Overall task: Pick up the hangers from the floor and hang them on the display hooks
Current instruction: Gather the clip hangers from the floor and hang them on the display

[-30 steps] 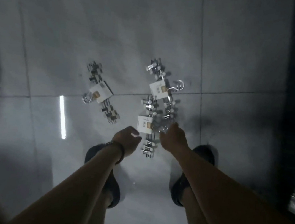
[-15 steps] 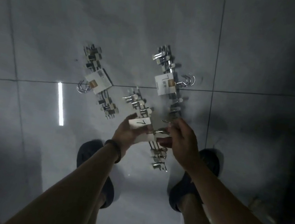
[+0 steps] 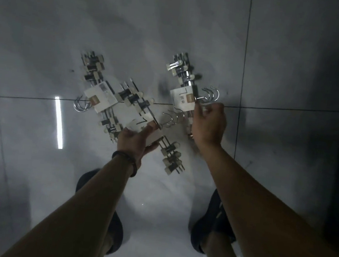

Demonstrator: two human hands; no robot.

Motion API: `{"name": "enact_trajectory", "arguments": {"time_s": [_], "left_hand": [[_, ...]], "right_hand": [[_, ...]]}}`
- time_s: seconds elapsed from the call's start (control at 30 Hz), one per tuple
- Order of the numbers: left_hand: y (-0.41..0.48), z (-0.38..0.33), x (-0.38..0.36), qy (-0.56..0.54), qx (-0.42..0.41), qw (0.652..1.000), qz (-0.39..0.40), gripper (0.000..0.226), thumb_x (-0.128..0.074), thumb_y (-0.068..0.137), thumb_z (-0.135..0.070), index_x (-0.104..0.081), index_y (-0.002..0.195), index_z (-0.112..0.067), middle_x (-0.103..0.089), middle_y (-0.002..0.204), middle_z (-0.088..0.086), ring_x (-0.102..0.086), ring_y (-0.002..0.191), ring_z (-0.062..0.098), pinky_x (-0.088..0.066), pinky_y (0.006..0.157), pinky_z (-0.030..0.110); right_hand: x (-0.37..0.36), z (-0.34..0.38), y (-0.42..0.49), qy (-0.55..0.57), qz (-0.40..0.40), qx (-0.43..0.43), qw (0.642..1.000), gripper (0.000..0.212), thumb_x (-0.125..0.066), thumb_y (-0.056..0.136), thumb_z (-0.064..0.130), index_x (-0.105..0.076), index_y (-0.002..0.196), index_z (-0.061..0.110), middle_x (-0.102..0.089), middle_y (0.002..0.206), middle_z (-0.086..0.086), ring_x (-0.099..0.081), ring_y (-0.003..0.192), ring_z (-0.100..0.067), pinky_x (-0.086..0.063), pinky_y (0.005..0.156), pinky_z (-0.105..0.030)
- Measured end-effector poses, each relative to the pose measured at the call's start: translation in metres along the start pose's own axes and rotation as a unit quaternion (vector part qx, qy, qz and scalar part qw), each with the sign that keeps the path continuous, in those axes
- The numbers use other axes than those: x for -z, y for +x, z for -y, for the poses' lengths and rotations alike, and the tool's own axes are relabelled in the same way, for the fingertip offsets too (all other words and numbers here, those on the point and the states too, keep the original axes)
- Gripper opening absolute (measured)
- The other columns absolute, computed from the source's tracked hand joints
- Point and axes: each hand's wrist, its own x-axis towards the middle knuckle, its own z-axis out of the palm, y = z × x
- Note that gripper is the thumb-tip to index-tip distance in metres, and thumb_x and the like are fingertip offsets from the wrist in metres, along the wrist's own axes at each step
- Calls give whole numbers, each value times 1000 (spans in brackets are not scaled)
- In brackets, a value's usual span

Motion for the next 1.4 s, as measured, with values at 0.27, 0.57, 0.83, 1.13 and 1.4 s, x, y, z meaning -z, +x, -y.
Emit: {"name": "enact_trajectory", "arguments": {"time_s": [0.27,0.57,0.83,1.13,1.4], "left_hand": [[1,26,44,-19,59,998,25,49,-85,80,-20,-69,123,-2,-77,101,11,-73,93,27,-62,73,35],[-106,2,36,-132,80,982,106,45,-85,66,-58,-76,94,-24,-65,90,2,-55,73,18,-44,110,61],[-356,-94,-14,-159,78,955,238,45,-60,91,-61,-76,77,-22,-64,146,11,-61,135,34,-36,120,50],[-634,-242,-77,-32,-91,939,329,71,-44,94,-68,-62,140,-17,-67,140,15,-63,131,37,-48,112,47],[-773,-261,-78,100,3,844,527,96,-38,80,-96,-58,142,-26,-67,137,19,-65,126,39,-51,109,54]], "right_hand": [[-14,-32,20,-101,86,-41,990,40,-82,78,42,-52,98,26,-70,96,-4,-70,85,-31,-59,68,-42],[102,13,-51,56,129,-73,987,26,-76,91,27,-64,113,20,-69,77,3,-64,51,-6,-45,41,-17],[349,121,-189,99,81,39,991,32,-65,102,40,-69,133,33,-76,93,10,-72,72,-1,-59,58,-22],[596,284,-342,171,3,143,975,34,-66,102,30,-65,136,37,-69,70,-3,-56,51,-8,-53,50,-36],[694,307,-477,297,-184,161,923,21,-66,98,28,-73,115,39,-73,89,-10,-64,74,-18,-55,68,-39]]}}
